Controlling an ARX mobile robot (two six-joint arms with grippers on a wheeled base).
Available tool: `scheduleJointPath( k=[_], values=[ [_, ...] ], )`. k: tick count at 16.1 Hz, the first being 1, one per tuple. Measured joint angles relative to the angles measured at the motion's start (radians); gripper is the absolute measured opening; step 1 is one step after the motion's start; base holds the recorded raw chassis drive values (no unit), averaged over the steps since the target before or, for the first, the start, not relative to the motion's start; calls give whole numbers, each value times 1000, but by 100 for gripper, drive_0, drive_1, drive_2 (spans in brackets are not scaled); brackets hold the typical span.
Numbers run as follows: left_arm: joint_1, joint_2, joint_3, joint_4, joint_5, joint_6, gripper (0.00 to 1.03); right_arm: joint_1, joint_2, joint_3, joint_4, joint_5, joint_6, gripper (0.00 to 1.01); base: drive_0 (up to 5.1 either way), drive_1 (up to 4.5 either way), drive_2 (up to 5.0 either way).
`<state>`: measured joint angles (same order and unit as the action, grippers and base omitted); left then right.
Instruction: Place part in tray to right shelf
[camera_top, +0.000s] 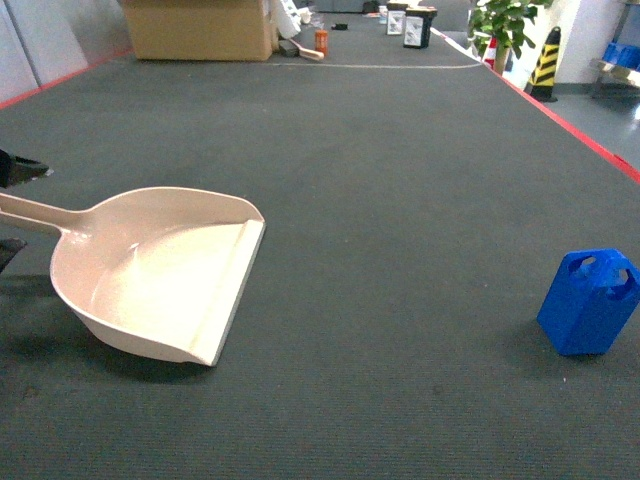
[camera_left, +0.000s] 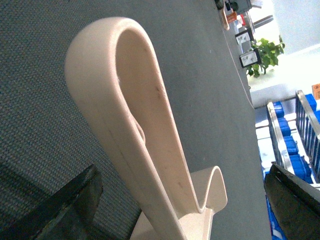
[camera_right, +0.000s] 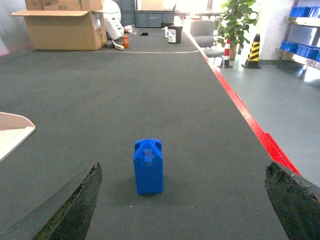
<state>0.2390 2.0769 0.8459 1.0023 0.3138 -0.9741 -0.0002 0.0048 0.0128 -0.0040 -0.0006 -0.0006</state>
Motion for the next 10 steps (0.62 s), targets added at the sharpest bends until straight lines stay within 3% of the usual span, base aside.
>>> scheduleJointPath(
  k=[2, 5, 10],
  values=[
    [0, 39, 43, 17, 1, -25, 98, 0, 0, 0, 0, 0, 0, 98, 0, 0, 0],
    [6, 105, 122, 21, 5, -96, 97, 0, 0, 0, 0, 0, 0, 98, 0, 0, 0],
    [-6, 138, 158, 117, 54, -179, 36, 0, 0, 0, 0, 0, 0, 98, 0, 0, 0]
  ],
)
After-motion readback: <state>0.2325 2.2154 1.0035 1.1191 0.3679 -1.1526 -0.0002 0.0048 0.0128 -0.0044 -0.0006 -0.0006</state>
